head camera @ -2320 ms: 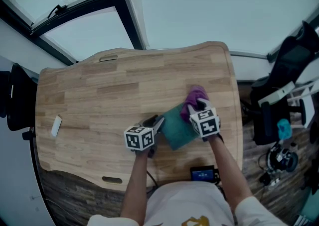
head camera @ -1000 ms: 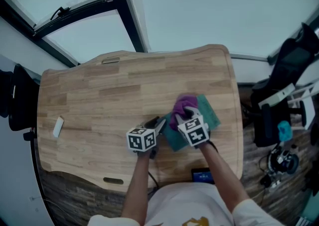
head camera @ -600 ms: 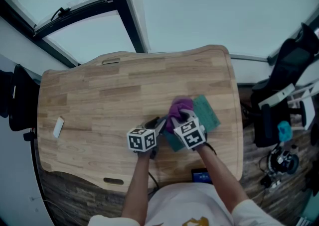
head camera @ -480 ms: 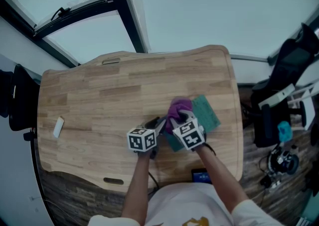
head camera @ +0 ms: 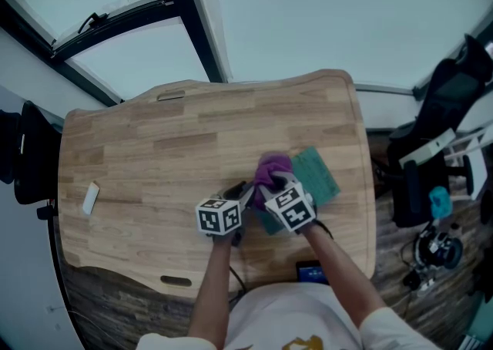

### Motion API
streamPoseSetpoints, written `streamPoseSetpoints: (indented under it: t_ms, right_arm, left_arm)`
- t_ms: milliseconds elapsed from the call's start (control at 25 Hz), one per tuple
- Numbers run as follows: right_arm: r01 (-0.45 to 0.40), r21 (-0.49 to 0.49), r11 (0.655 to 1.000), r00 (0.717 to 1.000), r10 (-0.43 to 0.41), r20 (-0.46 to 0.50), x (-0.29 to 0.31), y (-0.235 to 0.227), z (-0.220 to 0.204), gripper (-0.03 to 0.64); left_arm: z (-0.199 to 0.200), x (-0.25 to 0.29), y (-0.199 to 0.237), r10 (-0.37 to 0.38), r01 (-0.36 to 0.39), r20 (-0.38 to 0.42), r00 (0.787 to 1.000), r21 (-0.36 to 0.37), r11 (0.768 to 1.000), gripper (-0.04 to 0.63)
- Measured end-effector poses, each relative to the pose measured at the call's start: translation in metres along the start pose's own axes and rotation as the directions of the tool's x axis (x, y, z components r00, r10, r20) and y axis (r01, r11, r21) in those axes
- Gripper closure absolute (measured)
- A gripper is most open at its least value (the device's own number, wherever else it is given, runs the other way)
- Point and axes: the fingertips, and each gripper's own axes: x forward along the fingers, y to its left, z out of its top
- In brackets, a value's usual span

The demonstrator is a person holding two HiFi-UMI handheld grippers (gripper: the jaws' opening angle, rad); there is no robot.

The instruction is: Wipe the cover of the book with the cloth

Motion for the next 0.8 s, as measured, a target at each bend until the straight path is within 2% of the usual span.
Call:
streamPoseSetpoints:
  t_ms: [800]
  right_arm:
    - [-0.001, -0.010, 1.000, 1.000, 0.001, -0.010, -0.0019, 0.0018, -0.0008, 0.540]
  left_arm:
    - [0.0010, 0.0001, 0.0012, 0.008, -0.008, 0.004, 1.000, -0.006, 1.000, 0.448]
